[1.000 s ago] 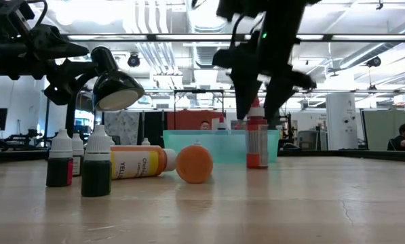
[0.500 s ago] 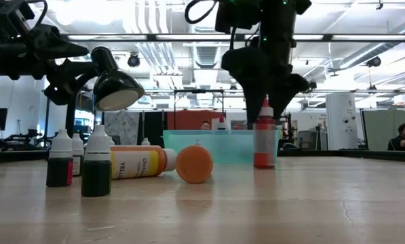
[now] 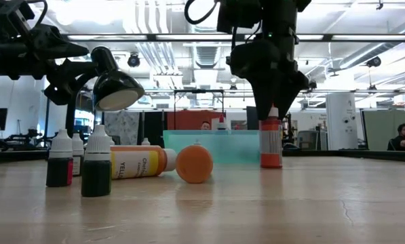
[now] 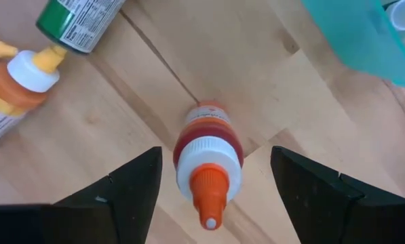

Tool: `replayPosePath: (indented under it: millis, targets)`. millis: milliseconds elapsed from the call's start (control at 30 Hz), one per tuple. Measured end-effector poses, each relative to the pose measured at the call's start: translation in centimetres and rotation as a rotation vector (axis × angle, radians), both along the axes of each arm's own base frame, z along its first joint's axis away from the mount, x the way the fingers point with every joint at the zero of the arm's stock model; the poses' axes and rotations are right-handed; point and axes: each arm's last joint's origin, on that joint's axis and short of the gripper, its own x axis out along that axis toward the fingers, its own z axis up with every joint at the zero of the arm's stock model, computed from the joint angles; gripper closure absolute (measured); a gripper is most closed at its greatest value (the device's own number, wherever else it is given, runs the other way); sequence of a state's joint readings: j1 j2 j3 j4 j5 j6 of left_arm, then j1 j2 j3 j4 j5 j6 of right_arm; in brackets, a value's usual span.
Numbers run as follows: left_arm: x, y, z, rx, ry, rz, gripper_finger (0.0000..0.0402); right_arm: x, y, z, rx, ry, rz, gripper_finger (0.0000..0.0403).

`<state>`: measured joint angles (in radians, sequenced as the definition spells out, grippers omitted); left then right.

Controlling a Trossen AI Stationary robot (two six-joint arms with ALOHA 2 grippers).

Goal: Pick & Place food coloring
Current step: Put the big orange food coloring bottle into the bin

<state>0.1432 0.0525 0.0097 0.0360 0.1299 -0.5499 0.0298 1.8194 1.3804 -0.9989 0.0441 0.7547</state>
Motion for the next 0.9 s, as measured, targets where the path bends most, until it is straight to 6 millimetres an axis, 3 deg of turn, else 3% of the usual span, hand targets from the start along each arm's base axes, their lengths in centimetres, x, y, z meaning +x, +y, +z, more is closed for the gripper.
replayPosePath:
  millis: [900]
  targets:
    - [0.00,0.00,0.01,0.000,0.000,0.000,0.0296,-0.23,-0.02,-0.03,-0.015,0.026,0.059,0.0211]
